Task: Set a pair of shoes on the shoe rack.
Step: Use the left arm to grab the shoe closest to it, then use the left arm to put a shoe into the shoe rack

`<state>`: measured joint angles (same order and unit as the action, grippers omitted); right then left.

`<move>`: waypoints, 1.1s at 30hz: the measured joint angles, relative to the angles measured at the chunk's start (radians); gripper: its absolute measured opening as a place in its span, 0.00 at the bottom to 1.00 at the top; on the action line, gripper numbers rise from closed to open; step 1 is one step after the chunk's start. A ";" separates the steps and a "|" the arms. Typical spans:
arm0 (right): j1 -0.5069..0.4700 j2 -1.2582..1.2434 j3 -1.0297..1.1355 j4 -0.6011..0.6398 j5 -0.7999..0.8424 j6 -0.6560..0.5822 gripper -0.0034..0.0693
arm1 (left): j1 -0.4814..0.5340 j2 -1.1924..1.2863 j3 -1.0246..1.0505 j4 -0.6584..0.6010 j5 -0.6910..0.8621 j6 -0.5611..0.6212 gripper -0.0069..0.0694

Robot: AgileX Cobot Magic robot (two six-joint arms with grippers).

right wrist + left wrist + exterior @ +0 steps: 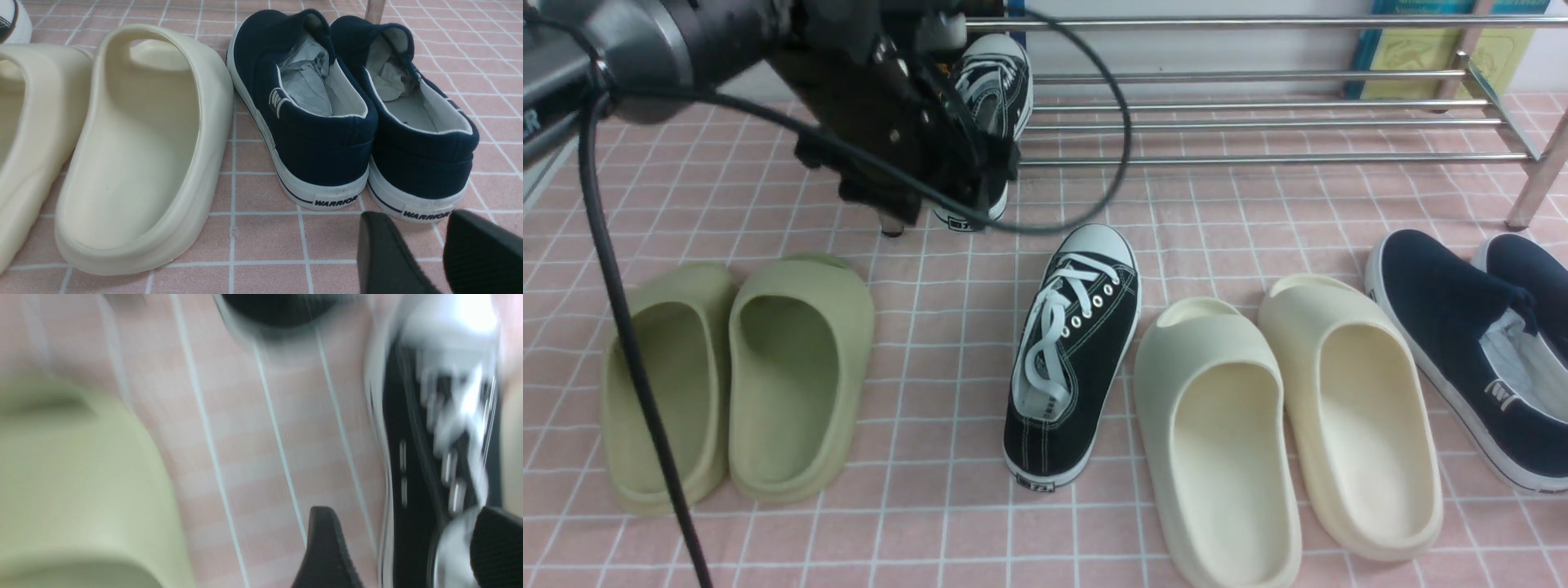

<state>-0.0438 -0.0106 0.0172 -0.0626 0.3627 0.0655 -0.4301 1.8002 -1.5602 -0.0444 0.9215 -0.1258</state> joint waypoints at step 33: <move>0.000 0.000 0.000 0.000 0.000 0.000 0.38 | -0.111 -0.028 0.107 -0.058 -0.253 -0.068 0.11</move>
<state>-0.0438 -0.0106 0.0172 -0.0626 0.3627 0.0655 -0.5414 1.7724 -1.4527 -0.1028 0.6680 -0.1938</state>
